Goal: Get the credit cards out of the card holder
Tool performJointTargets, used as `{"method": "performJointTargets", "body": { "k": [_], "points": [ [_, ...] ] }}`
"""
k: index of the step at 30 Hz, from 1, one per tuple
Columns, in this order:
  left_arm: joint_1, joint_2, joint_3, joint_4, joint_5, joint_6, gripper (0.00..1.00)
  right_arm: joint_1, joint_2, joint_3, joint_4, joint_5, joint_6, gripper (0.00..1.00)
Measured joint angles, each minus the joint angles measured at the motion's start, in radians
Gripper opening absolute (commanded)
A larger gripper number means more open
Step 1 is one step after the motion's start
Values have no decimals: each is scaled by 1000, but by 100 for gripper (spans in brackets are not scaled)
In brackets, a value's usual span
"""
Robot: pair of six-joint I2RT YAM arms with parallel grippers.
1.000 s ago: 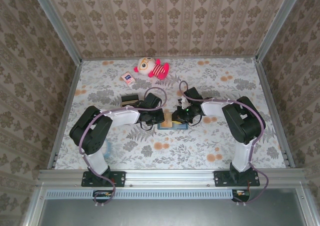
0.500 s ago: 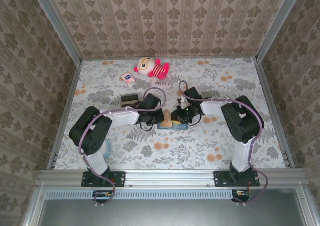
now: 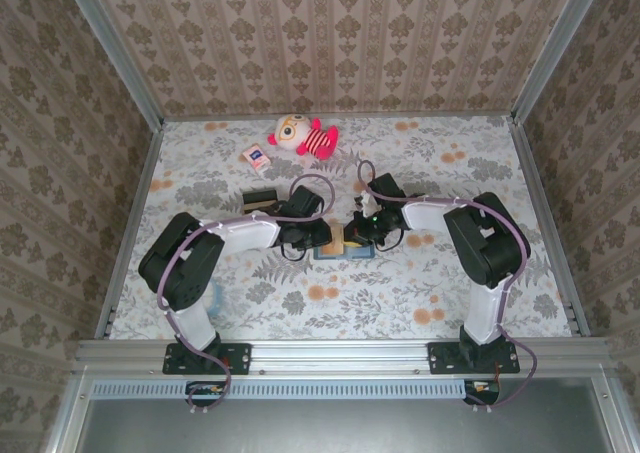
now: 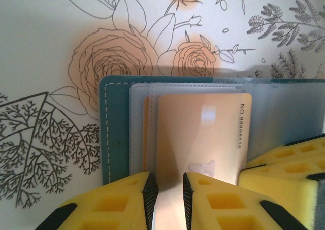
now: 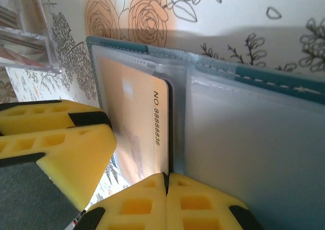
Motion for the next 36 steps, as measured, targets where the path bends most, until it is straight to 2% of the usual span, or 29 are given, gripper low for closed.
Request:
{"method": "performJointTargets", "body": {
  "k": [9,15,20,32,36],
  "points": [
    [0,0,2,-16,0,22,16,-12,-14,-5,-27,26,-7,3],
    [1,1,3,-22,5,26,11,-14,-12,-5,-25,22,-8,16],
    [1,1,2,-22,8,26,10,-14,-1,-5,-18,17,-6,21],
    [1,3,2,-18,11,26,10,-18,18,-5,8,-26,-6,21],
    [1,3,2,-18,11,26,11,-19,23,-5,12,-30,-3,10]
  ]
}}
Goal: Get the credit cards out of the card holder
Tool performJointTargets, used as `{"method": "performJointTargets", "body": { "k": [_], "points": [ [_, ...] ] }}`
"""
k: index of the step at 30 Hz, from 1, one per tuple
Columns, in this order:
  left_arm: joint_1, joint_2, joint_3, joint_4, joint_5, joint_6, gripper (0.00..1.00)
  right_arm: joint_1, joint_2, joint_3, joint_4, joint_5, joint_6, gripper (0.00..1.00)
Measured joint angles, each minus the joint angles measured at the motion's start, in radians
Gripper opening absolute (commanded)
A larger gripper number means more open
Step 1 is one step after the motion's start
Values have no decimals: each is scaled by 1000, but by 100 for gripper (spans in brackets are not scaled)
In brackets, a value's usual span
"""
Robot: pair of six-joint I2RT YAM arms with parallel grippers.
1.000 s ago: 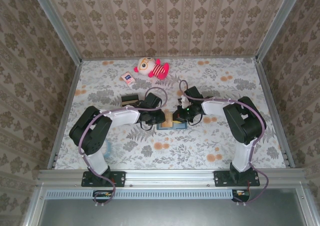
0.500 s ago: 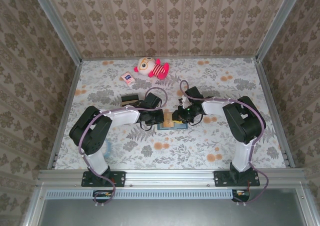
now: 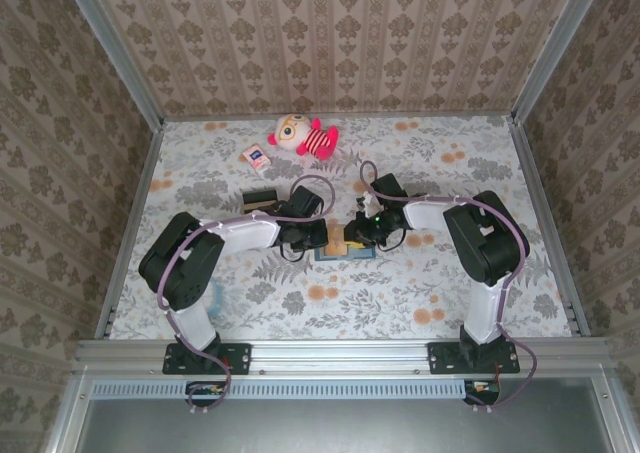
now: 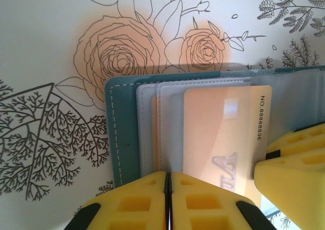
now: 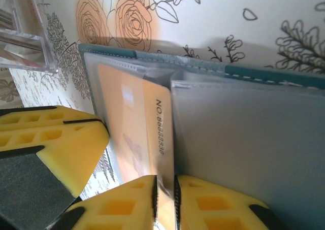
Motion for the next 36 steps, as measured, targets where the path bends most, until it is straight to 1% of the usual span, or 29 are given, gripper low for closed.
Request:
{"method": "performJointTargets", "body": {
  "k": [2,6,12,17,22,27,31,36],
  "points": [
    [0,0,0,1,0,0,11,-4,0,-4,6,2,15,5],
    [1,0,0,4,7,0,12,-18,-18,-26,17,11,22,0],
    [1,0,-5,16,14,1,17,-45,-82,-81,14,48,21,0],
    [1,0,-5,30,20,11,25,-58,-174,-140,15,63,20,0],
    [1,-3,2,42,42,33,39,-66,-293,-189,26,63,20,0],
    [9,-35,9,42,60,54,55,-69,-394,-240,94,47,32,0],
    [26,-121,8,50,75,53,65,-77,-443,-274,166,10,63,0],
    [56,-251,-23,90,90,39,85,-102,-475,-276,253,-50,103,0]
  ]
}}
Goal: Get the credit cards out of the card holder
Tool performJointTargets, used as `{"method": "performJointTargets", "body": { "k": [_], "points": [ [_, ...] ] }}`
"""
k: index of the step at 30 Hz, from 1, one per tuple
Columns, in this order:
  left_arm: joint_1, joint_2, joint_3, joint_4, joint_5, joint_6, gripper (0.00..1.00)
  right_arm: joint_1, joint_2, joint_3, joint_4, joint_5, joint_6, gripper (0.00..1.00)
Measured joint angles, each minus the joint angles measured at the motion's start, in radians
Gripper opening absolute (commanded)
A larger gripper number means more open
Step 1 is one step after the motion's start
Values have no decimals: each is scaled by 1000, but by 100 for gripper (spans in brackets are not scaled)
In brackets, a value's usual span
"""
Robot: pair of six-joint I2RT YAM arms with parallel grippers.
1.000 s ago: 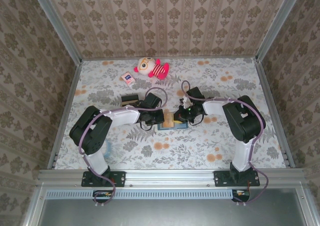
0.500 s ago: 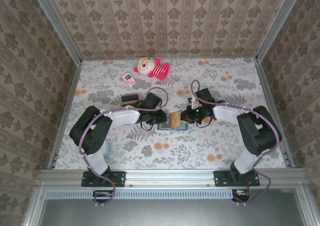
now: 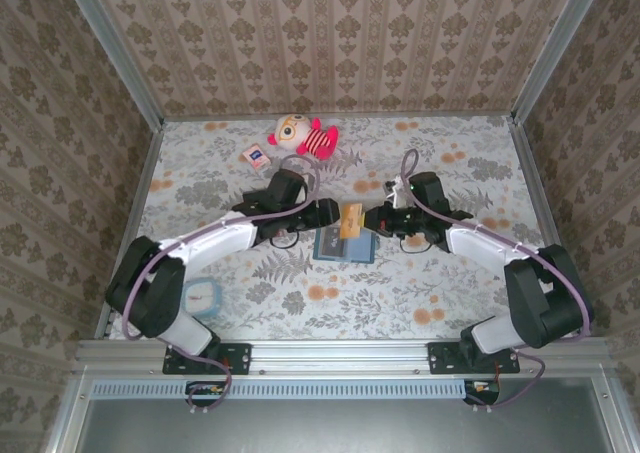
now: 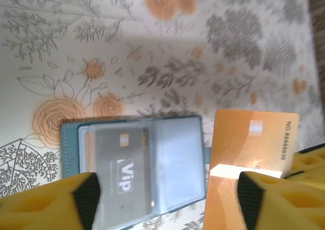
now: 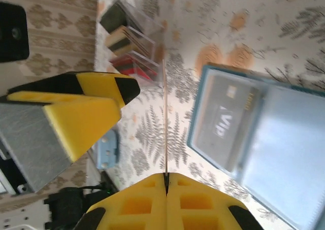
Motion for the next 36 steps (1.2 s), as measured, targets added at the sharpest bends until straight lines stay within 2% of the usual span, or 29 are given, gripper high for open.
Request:
{"method": "performJointTargets", "body": {
  "k": [5,13,16,21,25,36],
  "points": [
    [46,-89,-48,66,43,-21,97,-29,-12,-2,111,-61,68,0],
    [108,-113,-76,249,253,-100,91,-42,-12,-6,297,-137,202,0],
    [108,-107,-76,296,321,-127,82,-42,-8,-6,345,-162,241,0],
    [108,-56,-76,406,416,-188,58,-29,19,-3,413,-193,290,0],
    [108,-10,-76,477,461,-234,43,-16,43,6,442,-212,311,0],
    [125,0,-122,634,498,-324,15,-13,67,35,471,-237,328,0]
  ]
}}
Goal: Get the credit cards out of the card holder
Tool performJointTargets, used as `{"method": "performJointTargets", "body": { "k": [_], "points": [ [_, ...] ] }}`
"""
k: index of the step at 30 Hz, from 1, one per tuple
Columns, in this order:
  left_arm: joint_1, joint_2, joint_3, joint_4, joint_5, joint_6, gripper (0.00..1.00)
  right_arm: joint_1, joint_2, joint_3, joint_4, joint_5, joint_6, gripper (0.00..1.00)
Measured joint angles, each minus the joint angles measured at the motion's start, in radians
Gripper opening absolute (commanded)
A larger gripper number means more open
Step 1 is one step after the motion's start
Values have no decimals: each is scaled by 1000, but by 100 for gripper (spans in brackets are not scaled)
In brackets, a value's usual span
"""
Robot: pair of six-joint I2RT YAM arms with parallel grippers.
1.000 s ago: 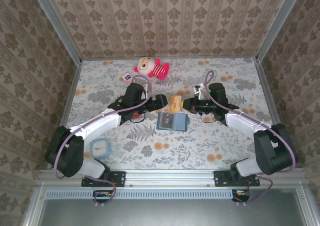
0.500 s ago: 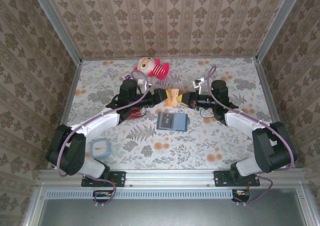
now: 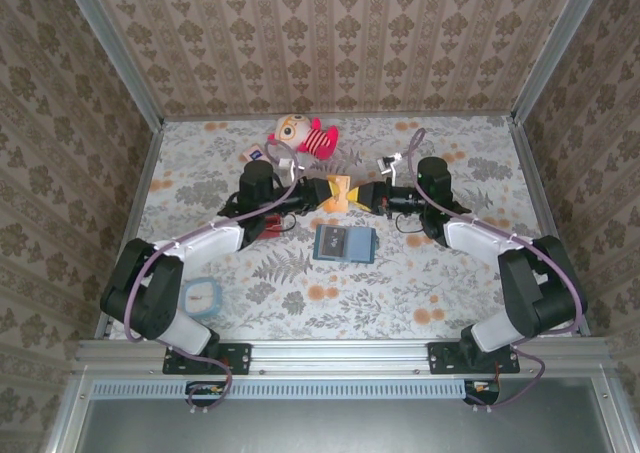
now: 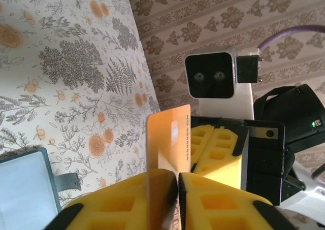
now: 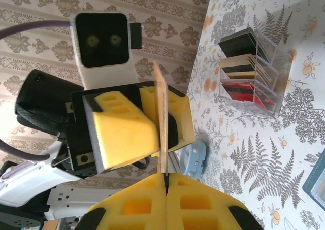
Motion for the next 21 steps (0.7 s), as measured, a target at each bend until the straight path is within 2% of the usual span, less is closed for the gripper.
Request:
{"method": "performJointTargets", "body": {
  "k": [4,6,7,8,9,12,17,21],
  "points": [
    [6,-16,-21,39,3,-13,0,0,16,7,-10,-6,0,0],
    [8,-30,-34,42,0,-16,0,2,21,13,-13,-14,0,0],
    [9,-34,-39,43,0,-15,0,4,22,17,-16,-17,0,4],
    [9,-39,-43,43,-1,-15,0,5,23,21,-23,-20,-1,13],
    [10,-43,-45,43,-2,-14,0,6,24,26,-32,-23,-6,27],
    [15,-60,-45,-3,-7,19,0,6,24,51,-109,-21,-60,54],
    [30,-113,1,-272,-87,181,0,4,-1,77,-286,27,-201,77],
    [56,-135,96,-507,-159,337,0,-3,-52,81,-417,83,-302,86]
  ]
}}
